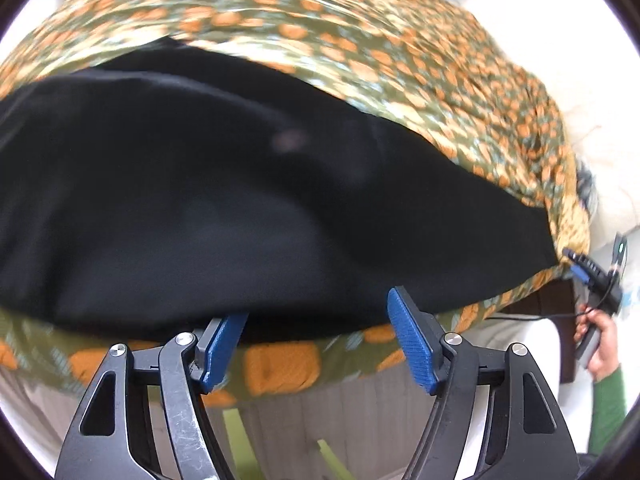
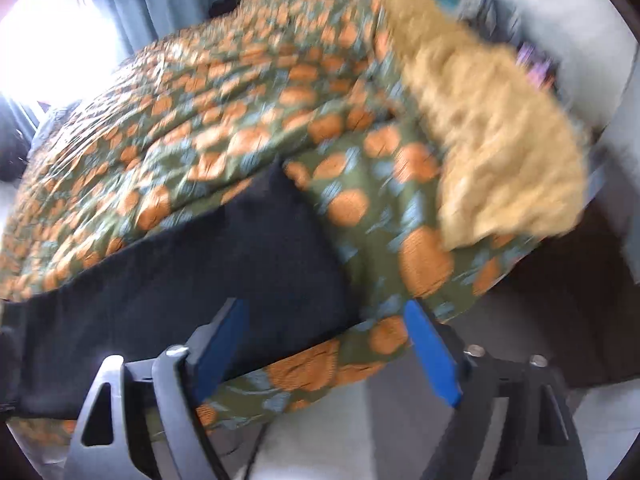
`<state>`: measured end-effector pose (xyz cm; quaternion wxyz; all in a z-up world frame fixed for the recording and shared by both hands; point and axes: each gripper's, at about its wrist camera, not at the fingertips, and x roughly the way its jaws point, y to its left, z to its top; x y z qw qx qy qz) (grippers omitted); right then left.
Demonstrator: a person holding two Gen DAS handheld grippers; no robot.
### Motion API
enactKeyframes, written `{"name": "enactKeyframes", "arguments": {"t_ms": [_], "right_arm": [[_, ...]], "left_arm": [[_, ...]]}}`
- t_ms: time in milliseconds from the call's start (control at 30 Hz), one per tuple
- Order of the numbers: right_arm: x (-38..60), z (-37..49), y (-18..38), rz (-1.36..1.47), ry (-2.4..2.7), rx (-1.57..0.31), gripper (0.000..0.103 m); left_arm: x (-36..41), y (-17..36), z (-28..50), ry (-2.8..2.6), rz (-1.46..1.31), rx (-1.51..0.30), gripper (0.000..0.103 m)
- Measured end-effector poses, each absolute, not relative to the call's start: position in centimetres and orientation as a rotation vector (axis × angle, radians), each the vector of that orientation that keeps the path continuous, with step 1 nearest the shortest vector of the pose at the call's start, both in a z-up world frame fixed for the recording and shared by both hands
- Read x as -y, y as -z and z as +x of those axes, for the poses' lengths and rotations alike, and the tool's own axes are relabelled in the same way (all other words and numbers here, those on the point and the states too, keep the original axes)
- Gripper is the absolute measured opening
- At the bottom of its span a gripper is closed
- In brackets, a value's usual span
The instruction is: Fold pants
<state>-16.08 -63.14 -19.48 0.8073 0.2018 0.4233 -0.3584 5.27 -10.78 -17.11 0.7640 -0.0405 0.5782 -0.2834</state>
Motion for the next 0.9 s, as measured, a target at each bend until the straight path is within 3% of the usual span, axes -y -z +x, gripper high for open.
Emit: {"name": "enactKeyframes", "arguments": {"t_ms": [233, 400, 433, 500, 733, 900], "right_arm": [[60.4, -16.1, 15.6, 0.425, 0.738, -0.796, 0.083], [54.5, -11.2, 15.9, 0.474, 0.48, -0.795, 0.083], [53.1, -9.9, 16.4, 0.476, 0.42, -0.811, 0.083], [49.8, -7.2, 17.6, 0.454, 0.322, -0.852, 0.083], [41.9, -0.5, 24.2, 0.318, 0.192, -1.084, 0.084], [41.0, -0.9, 25.1, 0.277, 0.217, -1.044, 0.097]], "left_arm": [[1.4, 17.1, 8.5, 0.449, -0.443, -1.23, 0.072], [0.6, 18.7, 8.7, 0.413, -0.516, -1.267, 0.063], [0.7, 18.9, 8.4, 0.4, -0.495, -1.268, 0.058], [1.0, 19.6, 8.2, 0.382, -0.466, -1.285, 0.007], [1.3, 18.9, 7.3, 0.344, -0.341, -1.28, 0.006], [1.6, 19.2, 7.3, 0.329, -0.25, -1.287, 0.006]]}}
